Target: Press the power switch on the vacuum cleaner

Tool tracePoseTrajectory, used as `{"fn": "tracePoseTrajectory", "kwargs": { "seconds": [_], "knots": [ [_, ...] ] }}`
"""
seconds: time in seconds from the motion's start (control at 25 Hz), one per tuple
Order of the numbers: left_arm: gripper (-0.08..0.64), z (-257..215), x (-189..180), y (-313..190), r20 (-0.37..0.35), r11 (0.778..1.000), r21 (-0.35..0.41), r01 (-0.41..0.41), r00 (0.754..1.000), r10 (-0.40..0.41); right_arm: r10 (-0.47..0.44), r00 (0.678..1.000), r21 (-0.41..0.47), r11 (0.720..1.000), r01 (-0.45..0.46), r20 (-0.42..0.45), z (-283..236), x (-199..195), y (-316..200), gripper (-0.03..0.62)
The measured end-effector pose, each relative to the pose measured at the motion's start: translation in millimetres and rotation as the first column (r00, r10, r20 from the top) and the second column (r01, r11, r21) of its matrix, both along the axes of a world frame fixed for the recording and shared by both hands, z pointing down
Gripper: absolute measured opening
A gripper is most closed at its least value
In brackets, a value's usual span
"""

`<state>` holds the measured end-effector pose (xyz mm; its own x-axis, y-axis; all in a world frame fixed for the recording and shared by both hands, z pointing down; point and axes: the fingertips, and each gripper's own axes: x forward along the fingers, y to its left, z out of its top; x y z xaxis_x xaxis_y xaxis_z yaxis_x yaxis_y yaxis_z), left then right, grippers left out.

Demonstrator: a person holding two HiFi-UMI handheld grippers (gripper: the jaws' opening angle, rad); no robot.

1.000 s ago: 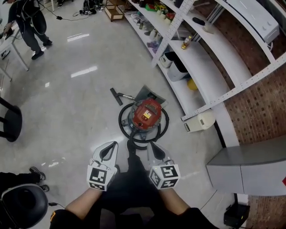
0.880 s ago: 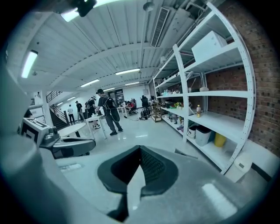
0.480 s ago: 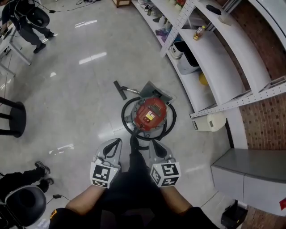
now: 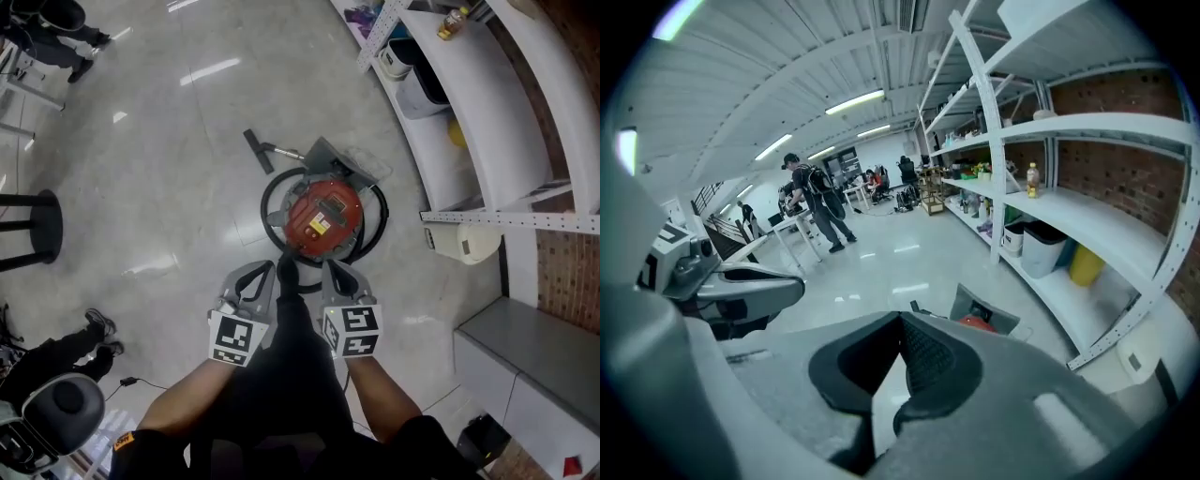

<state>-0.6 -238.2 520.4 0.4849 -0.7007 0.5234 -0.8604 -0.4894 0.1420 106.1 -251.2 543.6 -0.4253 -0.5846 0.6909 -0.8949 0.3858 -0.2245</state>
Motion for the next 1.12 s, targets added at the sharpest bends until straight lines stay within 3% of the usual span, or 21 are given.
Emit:
{"fn": "tracePoseTrajectory", "kwargs": {
  "seconds": [0.64, 0.92, 1.12],
  "knots": [
    [0.015, 141.0, 15.8, -59.4, 0.081, 0.987, -0.161, 0.032, 0.997, -0.019, -0.041, 0.995, -0.246, 0.969, 0.017, -0.09, 159.2, 9.3, -30.8, -0.008],
    [0.015, 202.0, 23.9, -61.0, 0.08, 0.964, -0.264, 0.02, 0.997, 0.001, -0.041, 0.991, -0.333, 0.943, -0.003, -0.127, 224.0, 8.0, -32.3, -0.008],
    [0.014, 234.2, 24.9, -62.8, 0.084, 0.956, -0.294, -0.001, 0.996, 0.027, -0.047, 0.989, -0.403, 0.915, -0.015, -0.144, 265.2, 6.1, -31.3, -0.008]
  ]
}}
